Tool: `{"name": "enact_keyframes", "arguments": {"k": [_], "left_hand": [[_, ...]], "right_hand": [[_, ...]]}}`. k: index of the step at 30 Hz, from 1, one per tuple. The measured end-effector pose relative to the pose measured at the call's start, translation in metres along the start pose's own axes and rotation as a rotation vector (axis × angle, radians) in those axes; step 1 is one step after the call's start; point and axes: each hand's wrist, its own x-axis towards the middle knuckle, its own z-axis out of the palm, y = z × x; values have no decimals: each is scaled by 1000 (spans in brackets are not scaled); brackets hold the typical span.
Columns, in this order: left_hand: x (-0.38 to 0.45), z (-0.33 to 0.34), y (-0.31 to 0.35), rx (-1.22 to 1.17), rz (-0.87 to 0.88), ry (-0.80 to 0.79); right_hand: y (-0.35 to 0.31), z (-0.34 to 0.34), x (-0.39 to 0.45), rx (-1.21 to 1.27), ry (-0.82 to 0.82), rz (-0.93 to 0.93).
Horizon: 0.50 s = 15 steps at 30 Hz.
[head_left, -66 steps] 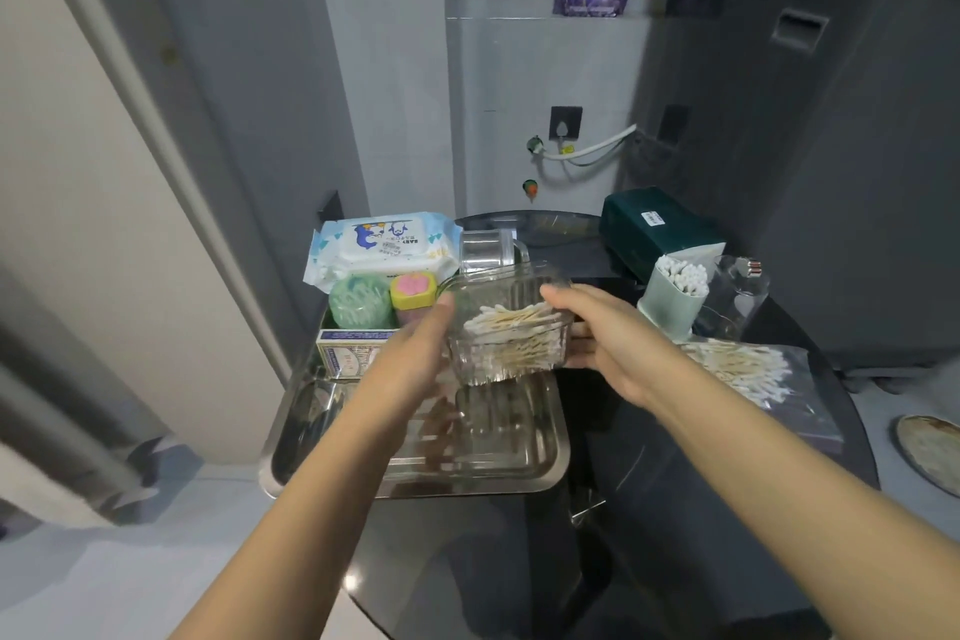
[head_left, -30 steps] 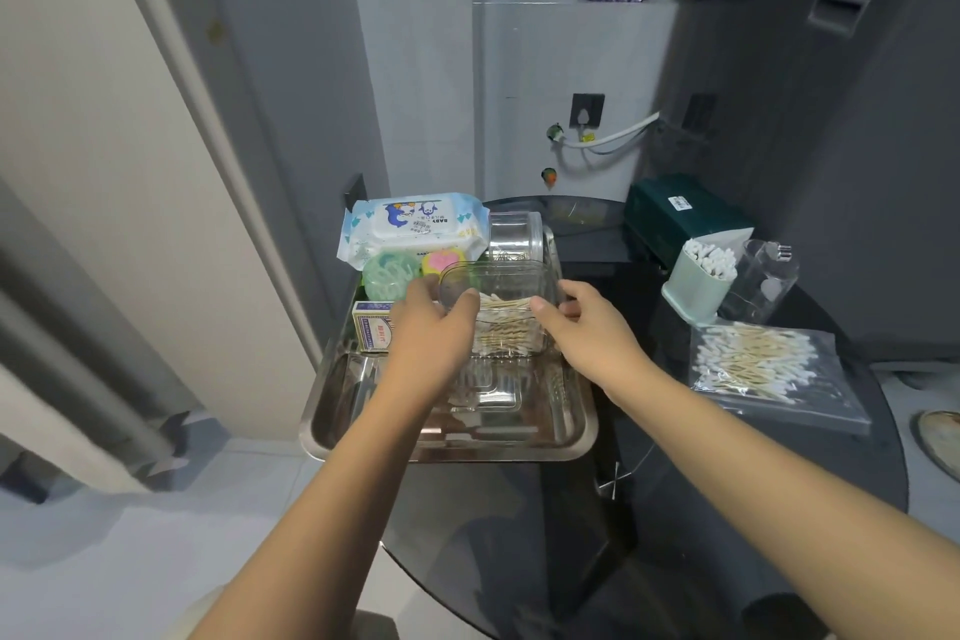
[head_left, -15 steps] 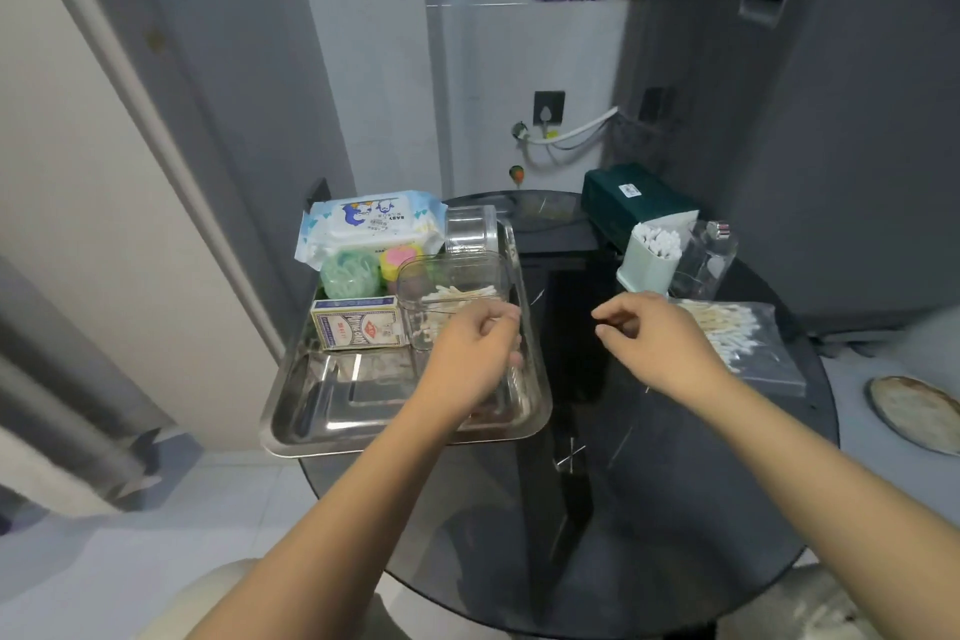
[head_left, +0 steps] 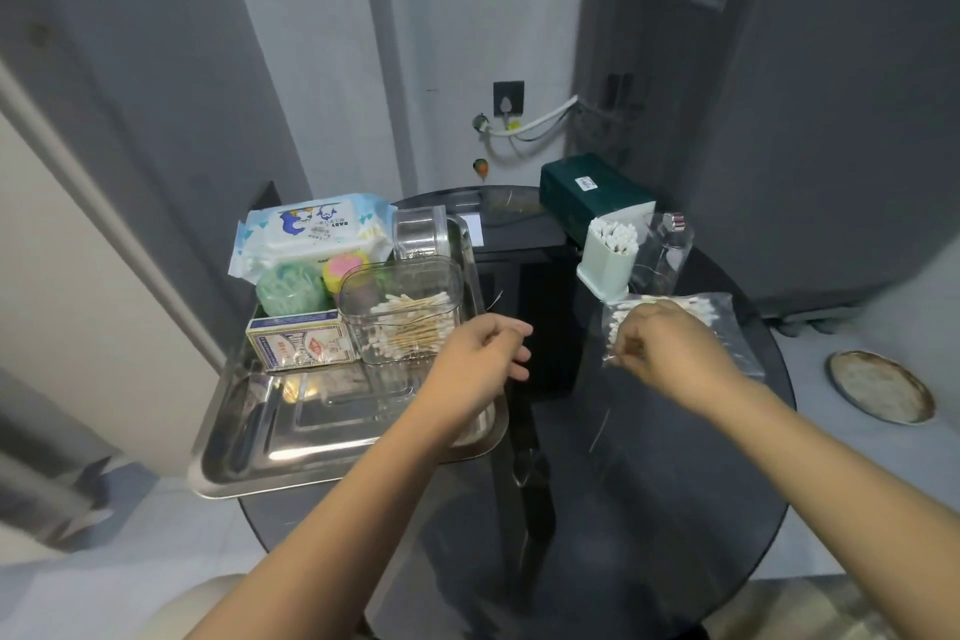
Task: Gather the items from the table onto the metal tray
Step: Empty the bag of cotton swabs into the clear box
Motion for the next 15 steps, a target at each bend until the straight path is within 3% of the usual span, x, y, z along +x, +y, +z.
{"name": "enact_keyframes", "arguments": {"k": [4, 9, 15], "left_hand": [[-1, 0, 4, -42, 58, -19], [-8, -3, 9, 79, 336, -75], [-9, -9, 9, -106, 259, -66]], "right_hand": [[-11, -11, 2, 102, 49, -67], [-42, -46, 1, 394, -11, -130], [-65, -57, 9, 608, -59, -122]]}}
